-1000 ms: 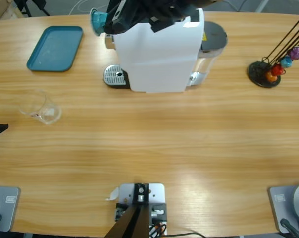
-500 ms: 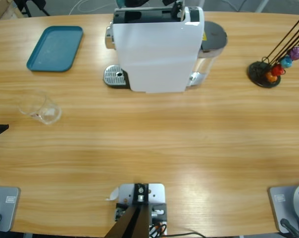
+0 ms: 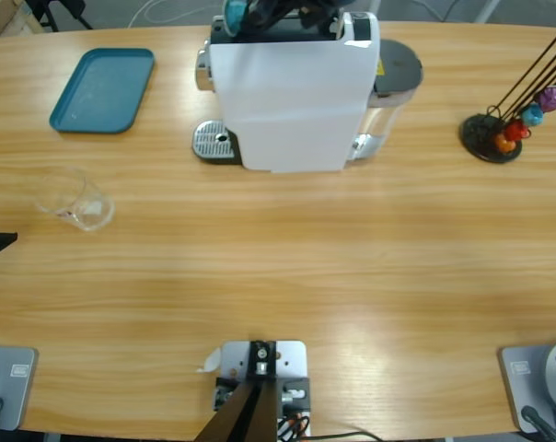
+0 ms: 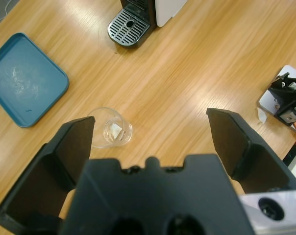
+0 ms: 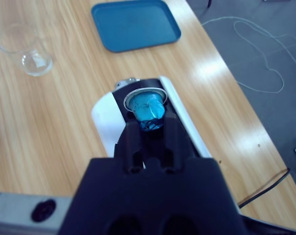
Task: Pour coffee
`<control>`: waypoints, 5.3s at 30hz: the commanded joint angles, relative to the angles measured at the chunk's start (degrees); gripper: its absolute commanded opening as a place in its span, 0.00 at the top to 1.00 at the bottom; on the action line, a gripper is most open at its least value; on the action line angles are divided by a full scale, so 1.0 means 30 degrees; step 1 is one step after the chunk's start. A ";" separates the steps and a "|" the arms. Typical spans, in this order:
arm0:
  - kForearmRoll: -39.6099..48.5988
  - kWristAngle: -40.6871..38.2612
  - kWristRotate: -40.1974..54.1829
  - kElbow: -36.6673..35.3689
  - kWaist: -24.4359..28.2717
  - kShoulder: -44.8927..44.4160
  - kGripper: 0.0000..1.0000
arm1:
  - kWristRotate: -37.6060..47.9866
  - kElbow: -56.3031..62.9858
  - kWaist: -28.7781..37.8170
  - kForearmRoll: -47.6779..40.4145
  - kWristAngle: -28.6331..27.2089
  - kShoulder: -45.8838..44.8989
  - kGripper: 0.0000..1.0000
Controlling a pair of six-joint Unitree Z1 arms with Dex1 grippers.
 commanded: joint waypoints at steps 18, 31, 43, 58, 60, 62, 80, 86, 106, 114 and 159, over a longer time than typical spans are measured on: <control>-0.0163 0.0814 0.0133 0.0725 0.0175 0.0199 0.00 | 0.1669 -0.0836 0.1406 0.0327 0.0848 -0.1454 0.78; -0.0603 0.1963 -0.1044 0.0121 0.0175 0.0416 0.00 | 1.2732 1.0104 0.4998 -0.1929 -0.8568 -0.9241 1.00; -0.0456 0.1810 -0.1150 -0.0025 0.0175 -0.0018 0.00 | 1.4496 0.4690 -0.0616 -0.4964 -0.8913 -0.4547 1.00; -0.0369 0.1711 -0.1361 0.1006 0.0175 -0.0223 0.00 | 1.6482 0.3072 0.3433 -0.5321 -0.8866 -0.1735 1.00; -0.0369 0.1693 -0.1390 0.1094 0.0175 -0.0322 0.00 | 1.6558 0.2832 0.3791 -0.5350 -0.8919 -0.1407 1.00; -0.0357 0.1693 -0.1384 0.1164 0.0175 -0.0422 0.00 | 1.6570 0.2674 0.3949 -0.5339 -0.8919 -0.0944 1.00; -0.0105 0.1922 -0.2093 0.1270 0.0175 -0.1008 0.00 | 1.7349 0.3313 0.4822 -0.6862 -0.7865 0.4095 1.00; -0.0105 0.1869 -0.2140 0.1199 0.0175 -0.0891 0.00 | 1.7372 0.4514 0.4863 -0.6862 -0.7835 0.4874 1.00; -0.0111 0.4769 -0.6998 0.1287 0.0175 0.1102 0.00 | 1.1080 0.3863 0.4804 -0.2251 -0.6318 -0.4840 0.00; 0.1184 0.3814 -1.0800 0.0977 0.0058 0.0943 0.00 | 1.1138 1.2541 0.4804 -0.0768 -0.7226 -1.2528 0.00; -0.7324 1.2304 -1.9173 0.6754 -0.4536 0.8613 0.00 | 1.1724 1.5149 0.4804 0.1124 -0.9124 -1.2786 0.00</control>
